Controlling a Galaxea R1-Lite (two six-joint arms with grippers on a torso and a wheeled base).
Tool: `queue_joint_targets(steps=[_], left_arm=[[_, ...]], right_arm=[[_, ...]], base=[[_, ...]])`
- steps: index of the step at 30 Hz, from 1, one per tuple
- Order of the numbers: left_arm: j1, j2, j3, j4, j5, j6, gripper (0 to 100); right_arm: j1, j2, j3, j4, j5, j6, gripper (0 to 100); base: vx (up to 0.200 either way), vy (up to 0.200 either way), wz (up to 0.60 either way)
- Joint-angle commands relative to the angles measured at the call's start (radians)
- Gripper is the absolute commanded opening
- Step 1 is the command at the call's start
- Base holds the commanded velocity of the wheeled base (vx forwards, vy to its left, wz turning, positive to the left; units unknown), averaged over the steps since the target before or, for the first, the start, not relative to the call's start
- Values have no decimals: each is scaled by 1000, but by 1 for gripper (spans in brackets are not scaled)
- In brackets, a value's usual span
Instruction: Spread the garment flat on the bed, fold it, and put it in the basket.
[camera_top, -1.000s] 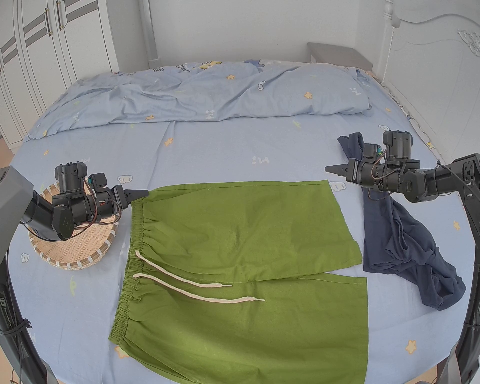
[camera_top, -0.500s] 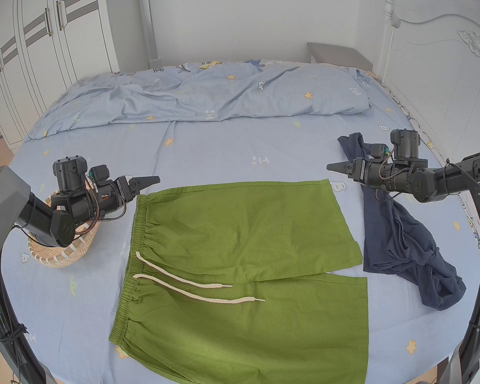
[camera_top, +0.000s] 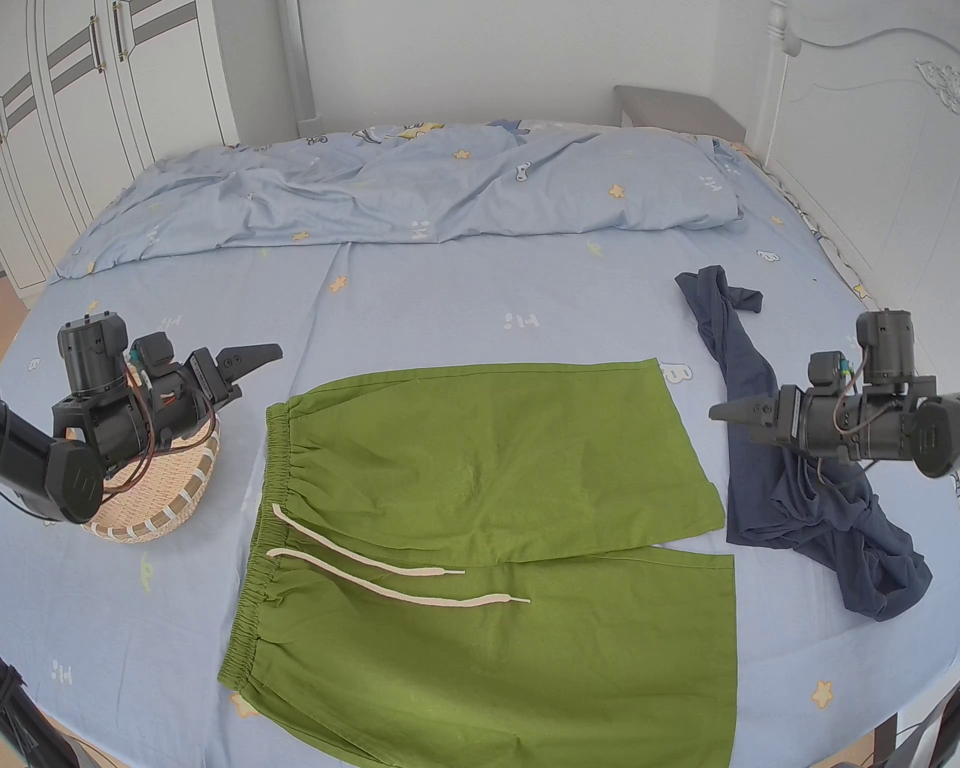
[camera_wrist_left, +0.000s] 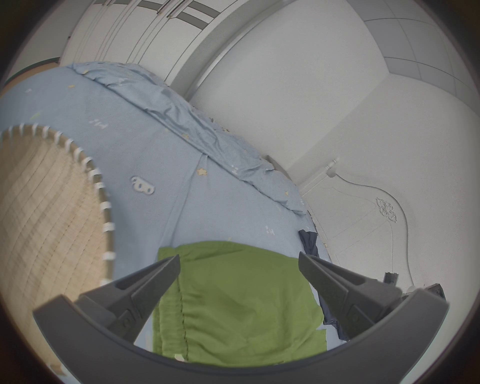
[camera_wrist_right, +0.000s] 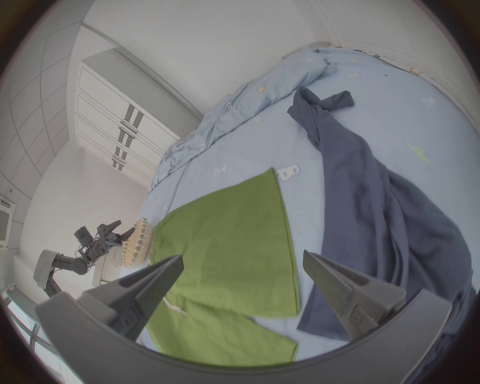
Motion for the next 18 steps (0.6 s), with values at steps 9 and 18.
queue_joint_targets(steps=[9,18], left_arm=[[39,-265,713,-6,31,-23,100],[88,-296,849,29,-81,-7,100]], right_arm=[[50,-469,600,-80,46,13,100],[150,-467,671,-86,35,5,100]], base=[[0,0,0],[0,0,0]])
